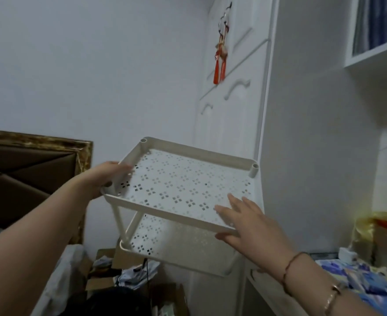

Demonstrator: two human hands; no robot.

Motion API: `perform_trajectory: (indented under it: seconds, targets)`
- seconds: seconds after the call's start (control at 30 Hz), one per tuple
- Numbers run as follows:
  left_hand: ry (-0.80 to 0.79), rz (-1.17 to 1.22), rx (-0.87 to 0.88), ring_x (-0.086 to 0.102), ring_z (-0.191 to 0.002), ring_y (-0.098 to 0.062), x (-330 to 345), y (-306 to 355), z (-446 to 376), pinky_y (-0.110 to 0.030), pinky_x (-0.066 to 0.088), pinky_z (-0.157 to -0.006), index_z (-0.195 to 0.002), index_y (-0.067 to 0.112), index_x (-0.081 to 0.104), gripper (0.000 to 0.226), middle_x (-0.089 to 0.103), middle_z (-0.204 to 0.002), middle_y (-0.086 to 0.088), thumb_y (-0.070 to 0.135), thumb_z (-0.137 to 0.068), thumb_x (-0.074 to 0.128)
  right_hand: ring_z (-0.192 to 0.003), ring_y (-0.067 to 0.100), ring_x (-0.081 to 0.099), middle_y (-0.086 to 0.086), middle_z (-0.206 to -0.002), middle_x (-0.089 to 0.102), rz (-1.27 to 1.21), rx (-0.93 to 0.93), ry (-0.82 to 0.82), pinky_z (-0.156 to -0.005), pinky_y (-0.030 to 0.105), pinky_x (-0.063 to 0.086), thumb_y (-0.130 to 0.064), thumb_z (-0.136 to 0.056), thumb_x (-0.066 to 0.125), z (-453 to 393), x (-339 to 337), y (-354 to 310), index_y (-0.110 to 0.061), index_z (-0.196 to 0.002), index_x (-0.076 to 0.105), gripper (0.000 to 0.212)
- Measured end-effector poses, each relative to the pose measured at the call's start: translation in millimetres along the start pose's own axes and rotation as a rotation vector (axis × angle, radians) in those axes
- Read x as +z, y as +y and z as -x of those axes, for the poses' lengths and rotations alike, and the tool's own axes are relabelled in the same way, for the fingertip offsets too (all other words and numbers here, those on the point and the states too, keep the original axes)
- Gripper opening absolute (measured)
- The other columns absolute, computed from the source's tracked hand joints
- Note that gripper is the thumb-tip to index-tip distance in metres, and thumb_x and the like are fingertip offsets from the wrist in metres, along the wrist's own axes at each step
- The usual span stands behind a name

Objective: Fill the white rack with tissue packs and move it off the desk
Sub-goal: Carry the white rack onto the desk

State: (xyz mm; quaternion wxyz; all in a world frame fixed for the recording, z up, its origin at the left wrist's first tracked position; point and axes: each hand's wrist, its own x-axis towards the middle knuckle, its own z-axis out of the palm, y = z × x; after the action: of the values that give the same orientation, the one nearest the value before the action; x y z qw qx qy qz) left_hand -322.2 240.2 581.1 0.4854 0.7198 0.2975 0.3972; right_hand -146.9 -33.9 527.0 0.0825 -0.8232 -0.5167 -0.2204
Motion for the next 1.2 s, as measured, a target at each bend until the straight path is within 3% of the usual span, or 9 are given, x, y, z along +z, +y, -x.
perform_trajectory:
  seconds: [0.17, 0.27, 0.37, 0.43, 0.5, 0.67, 0.77, 0.93, 1.2]
  targets:
    - [0.224, -0.500, 0.214, 0.063, -0.080, -0.024, 0, 30, -2, -0.029, 0.043, -0.062, -0.091, 0.010, 0.065, 0.031, 0.068, -0.084, -0.007, 0.038, -0.094, 0.052, -0.144, 0.015, 0.018, -0.023, -0.156, 0.016, 0.057, -0.053, 0.192, -0.102, 0.034, 0.040, -0.048, -0.098, 0.037, 0, -8, 0, -0.049, -0.146, 0.016, 0.052]
    - [0.362, -0.949, 0.263, 0.056, -0.104, -0.033, 17, 41, 4, -0.038, 0.042, -0.076, -0.115, 0.010, 0.050, 0.043, 0.057, -0.116, -0.011, 0.046, -0.092, 0.052, -0.143, 0.015, 0.022, -0.025, -0.154, 0.020, 0.036, -0.041, 0.271, -0.103, 0.036, 0.038, -0.047, -0.099, 0.035, 3, -7, -2, -0.048, -0.145, 0.019, 0.050]
    - [0.449, -1.037, 0.410, 0.049, -0.117, -0.038, 28, 55, 14, -0.045, 0.041, -0.092, -0.135, 0.015, 0.040, 0.051, 0.044, -0.138, -0.010, 0.042, -0.093, 0.050, -0.133, 0.018, 0.043, -0.024, -0.144, 0.040, 0.042, -0.027, 0.335, -0.089, 0.039, 0.049, -0.046, -0.093, 0.051, 5, -13, -3, -0.047, -0.138, 0.039, 0.047]
    - [0.517, -0.915, 0.599, 0.053, -0.111, -0.035, 33, 77, 29, -0.042, 0.041, -0.093, -0.127, 0.021, 0.054, 0.039, 0.053, -0.132, -0.007, 0.040, -0.093, 0.049, -0.110, 0.019, 0.063, -0.021, -0.125, 0.061, 0.041, -0.028, 0.391, -0.064, 0.037, 0.056, -0.043, -0.079, 0.072, 5, -29, -2, -0.043, -0.121, 0.060, 0.044]
    - [0.559, -0.780, 0.777, 0.060, -0.098, -0.027, 41, 100, 47, -0.036, 0.044, -0.082, -0.104, 0.024, 0.067, 0.030, 0.066, -0.109, -0.001, 0.043, -0.094, 0.047, -0.101, 0.017, 0.067, -0.021, -0.116, 0.066, 0.044, -0.025, 0.462, -0.056, 0.034, 0.055, -0.042, -0.072, 0.078, 3, -48, -1, -0.042, -0.113, 0.066, 0.043]
    - [0.575, -0.711, 1.096, 0.059, -0.064, -0.013, 67, 139, 96, -0.025, 0.037, -0.059, -0.068, 0.026, 0.068, 0.052, 0.064, -0.068, 0.013, 0.065, -0.089, 0.041, -0.129, 0.006, 0.039, -0.032, -0.141, 0.040, 0.042, -0.055, 0.488, -0.090, 0.032, 0.047, -0.048, -0.094, 0.047, 14, -110, 9, -0.051, -0.135, 0.041, 0.042]
    - [0.703, -0.639, 1.331, 0.058, -0.055, -0.012, 74, 161, 115, -0.022, 0.031, -0.058, -0.059, 0.025, 0.066, 0.054, 0.063, -0.058, 0.010, 0.065, -0.086, 0.043, -0.123, 0.001, 0.040, -0.027, -0.133, 0.049, 0.056, -0.023, 0.467, -0.087, 0.028, 0.044, -0.051, -0.093, 0.046, 32, -144, 17, -0.052, -0.134, 0.042, 0.041]
    - [0.691, -0.619, 1.545, 0.047, -0.041, -0.013, 93, 189, 131, -0.019, 0.032, -0.044, -0.050, 0.020, 0.050, 0.061, 0.049, -0.046, 0.008, 0.063, -0.092, 0.041, -0.112, 0.003, 0.047, -0.016, -0.116, 0.059, 0.156, 0.036, 0.506, -0.083, 0.027, 0.048, -0.056, -0.092, 0.044, 68, -189, 33, -0.050, -0.132, 0.045, 0.040]
    - [0.437, -0.540, 1.634, 0.042, -0.040, -0.006, 147, 221, 152, -0.012, 0.026, -0.040, -0.055, 0.025, 0.052, 0.069, 0.048, -0.049, 0.015, 0.083, -0.078, 0.023, -0.114, 0.006, 0.049, -0.015, -0.118, 0.059, 0.394, 0.191, 0.580, -0.082, 0.028, 0.049, -0.049, -0.094, 0.047, 141, -237, 67, -0.048, -0.131, 0.049, 0.037]
